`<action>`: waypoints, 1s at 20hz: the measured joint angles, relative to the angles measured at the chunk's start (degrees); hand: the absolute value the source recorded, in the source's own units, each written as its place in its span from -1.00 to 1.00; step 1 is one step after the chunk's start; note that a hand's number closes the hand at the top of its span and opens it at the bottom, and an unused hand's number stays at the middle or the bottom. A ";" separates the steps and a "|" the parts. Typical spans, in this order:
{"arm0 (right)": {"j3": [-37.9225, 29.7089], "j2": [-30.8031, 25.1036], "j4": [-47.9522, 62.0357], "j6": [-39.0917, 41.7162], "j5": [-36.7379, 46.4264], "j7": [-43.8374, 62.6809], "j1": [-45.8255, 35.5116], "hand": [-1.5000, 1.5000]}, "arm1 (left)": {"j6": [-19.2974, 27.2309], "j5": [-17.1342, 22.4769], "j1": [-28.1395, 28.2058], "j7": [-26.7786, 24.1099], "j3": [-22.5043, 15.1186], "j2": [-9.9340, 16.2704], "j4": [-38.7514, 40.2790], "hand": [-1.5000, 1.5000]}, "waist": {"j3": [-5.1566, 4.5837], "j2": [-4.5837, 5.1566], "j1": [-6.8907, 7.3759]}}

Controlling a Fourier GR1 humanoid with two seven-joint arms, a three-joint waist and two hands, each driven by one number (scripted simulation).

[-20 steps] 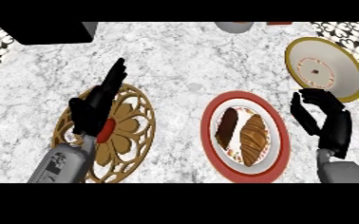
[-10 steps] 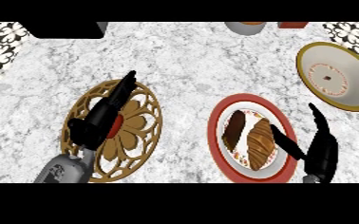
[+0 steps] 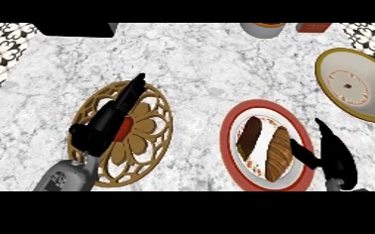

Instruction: Pick the croissant from the plate and place it in the bowl

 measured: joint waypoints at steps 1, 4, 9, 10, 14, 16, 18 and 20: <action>0.59 -0.10 -1.19 3.12 -0.84 3.53 -1.10 -1.00 | -0.10 -0.01 0.07 -0.03 -0.07 0.01 -0.16 0.00 | 0.06 -0.03 0.15; 1.17 -0.41 -5.09 11.76 -4.34 13.10 -5.63 -1.00 | -0.42 0.08 0.37 0.09 0.01 0.25 -0.64 0.00 | 0.29 -0.11 0.36; 1.92 0.69 -9.61 19.90 -9.64 21.98 -11.95 -1.00 | -0.15 0.03 0.63 0.29 0.26 -0.40 -0.27 0.00 | 0.56 -0.13 -0.31; 1.67 0.86 -9.58 20.75 -10.60 22.95 -13.13 -1.00 | -0.49 0.05 1.06 -0.35 0.48 -0.12 -0.24 0.00 | 0.59 -0.11 -0.32; 1.68 1.71 -8.66 23.02 -12.54 24.91 -16.23 -1.00 | 0.12 -0.58 1.02 -0.33 0.53 -0.94 -0.17 0.00 | 0.71 -0.09 -0.80; 2.34 2.64 -7.71 23.72 -12.33 25.30 -17.39 -1.00 | -0.05 -0.73 0.90 -0.60 0.83 -1.01 0.35 0.00 | 0.74 -0.06 -0.96; 2.77 3.36 -6.99 24.30 -11.84 25.50 -18.35 -1.00 | -0.25 -0.78 1.22 -0.75 1.07 -0.97 0.30 0.00 | 0.76 -0.09 -1.07; 3.48 3.96 -6.57 24.77 -10.60 25.61 -18.99 -1.00 | -0.60 -0.82 1.22 -1.10 1.40 -0.91 0.74 0.00 | 0.75 -0.13 -1.29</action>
